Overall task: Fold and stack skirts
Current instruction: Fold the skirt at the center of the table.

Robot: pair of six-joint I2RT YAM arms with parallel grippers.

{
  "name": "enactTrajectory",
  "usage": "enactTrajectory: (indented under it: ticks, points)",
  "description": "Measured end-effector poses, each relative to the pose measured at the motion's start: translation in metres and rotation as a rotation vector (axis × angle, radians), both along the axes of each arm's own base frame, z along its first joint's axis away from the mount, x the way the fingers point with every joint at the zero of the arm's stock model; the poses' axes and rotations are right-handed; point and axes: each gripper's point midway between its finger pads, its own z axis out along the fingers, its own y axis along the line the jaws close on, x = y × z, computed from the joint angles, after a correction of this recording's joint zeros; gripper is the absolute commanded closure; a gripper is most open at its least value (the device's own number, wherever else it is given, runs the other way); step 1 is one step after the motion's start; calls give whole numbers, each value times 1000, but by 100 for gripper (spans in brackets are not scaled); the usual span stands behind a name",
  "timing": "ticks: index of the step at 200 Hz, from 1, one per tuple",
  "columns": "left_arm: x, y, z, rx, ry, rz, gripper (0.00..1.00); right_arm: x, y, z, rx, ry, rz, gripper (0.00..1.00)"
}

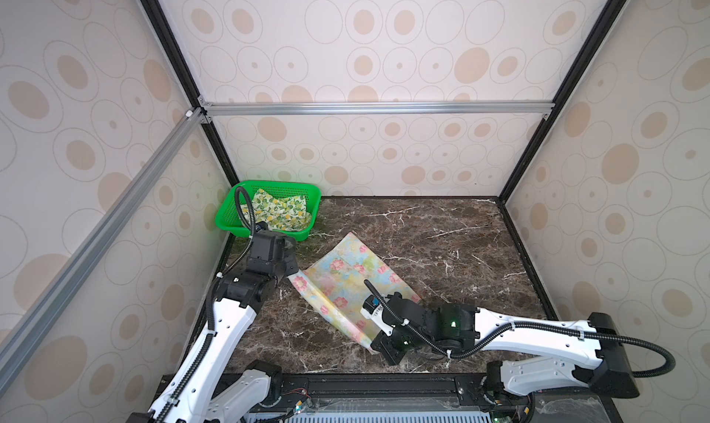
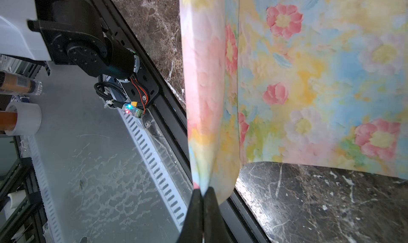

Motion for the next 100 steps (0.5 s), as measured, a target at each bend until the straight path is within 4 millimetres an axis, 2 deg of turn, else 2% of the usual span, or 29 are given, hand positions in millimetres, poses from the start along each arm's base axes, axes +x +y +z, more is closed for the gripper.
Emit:
enactTrajectory:
  ticks: [12,29,48,78,100]
  points:
    - [12,-6,-8,-9,18,-13,100,11,-4,4,17,11,-36,100]
    - [29,-19,-22,-14,50,-40,100,37,-15,9,44,30,-121,100]
    - [52,-35,-32,-15,70,-69,100,61,-30,5,56,56,-207,100]
    - [85,-64,-31,-24,49,-117,100,81,-49,-6,39,97,-287,100]
    - [104,-78,-27,-35,12,-134,100,91,-59,-10,21,104,-329,100]
